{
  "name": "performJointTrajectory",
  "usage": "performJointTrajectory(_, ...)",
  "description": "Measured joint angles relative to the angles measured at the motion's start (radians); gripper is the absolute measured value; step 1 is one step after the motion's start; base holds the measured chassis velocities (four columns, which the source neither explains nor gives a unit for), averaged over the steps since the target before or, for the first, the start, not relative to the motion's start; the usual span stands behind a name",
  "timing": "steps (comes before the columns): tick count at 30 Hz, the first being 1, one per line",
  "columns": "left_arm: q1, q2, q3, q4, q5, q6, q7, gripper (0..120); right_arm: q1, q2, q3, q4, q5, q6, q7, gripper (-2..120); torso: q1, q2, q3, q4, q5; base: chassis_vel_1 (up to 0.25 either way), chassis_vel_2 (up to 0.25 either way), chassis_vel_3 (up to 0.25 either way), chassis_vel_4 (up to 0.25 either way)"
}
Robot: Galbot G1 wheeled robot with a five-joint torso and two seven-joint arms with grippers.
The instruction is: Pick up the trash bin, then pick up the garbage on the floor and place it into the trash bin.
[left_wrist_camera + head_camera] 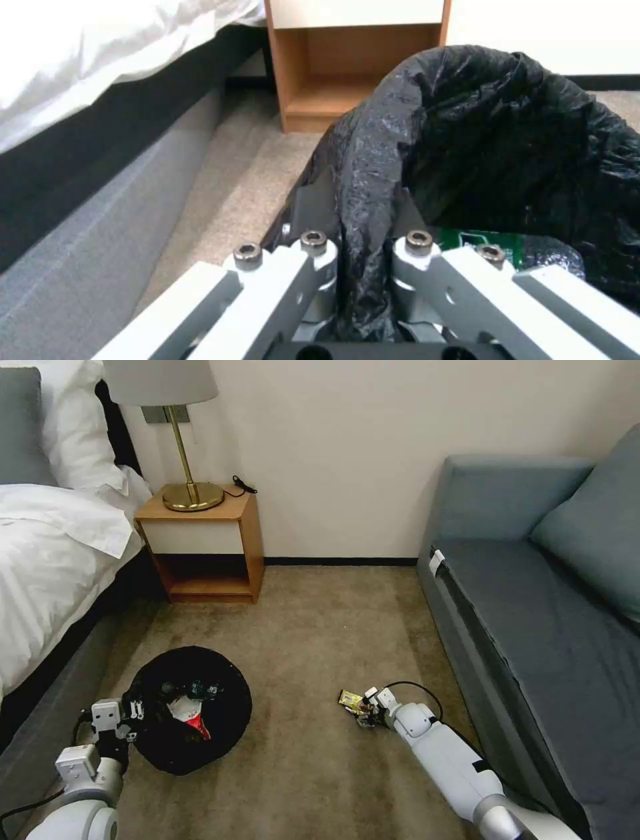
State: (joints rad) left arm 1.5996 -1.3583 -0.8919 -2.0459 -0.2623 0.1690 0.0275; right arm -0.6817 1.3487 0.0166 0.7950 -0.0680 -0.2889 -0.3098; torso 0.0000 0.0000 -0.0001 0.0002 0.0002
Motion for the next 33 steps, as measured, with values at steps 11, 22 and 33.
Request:
performJointTrajectory(11,0.000,0.000,0.000,-0.005,-0.002,-0.001,0.001,4,0.000,0.001,0.020,-0.003,-0.005,0.015,-0.001,13,0.000,0.000,0.000,-0.0005,-0.0004,0.000,0.000,0.000,0.000)
performJointTrajectory(22,0.016,-0.002,0.000,-0.018,-0.002,-0.005,0.003,4,-0.019,-0.003,0.054,0.103,0.047,0.035,0.003,0,0.000,0.000,0.000,-0.0001,-0.0002,0.000,0.000,0.000,0.000)
performJointTrajectory(33,0.021,-0.012,0.007,-0.025,0.008,-0.006,0.005,4,-0.036,0.001,-0.003,0.369,0.364,0.136,-0.037,0,0.000,0.000,0.000,-0.0001,-0.0004,0.000,0.000,0.000,0.000)
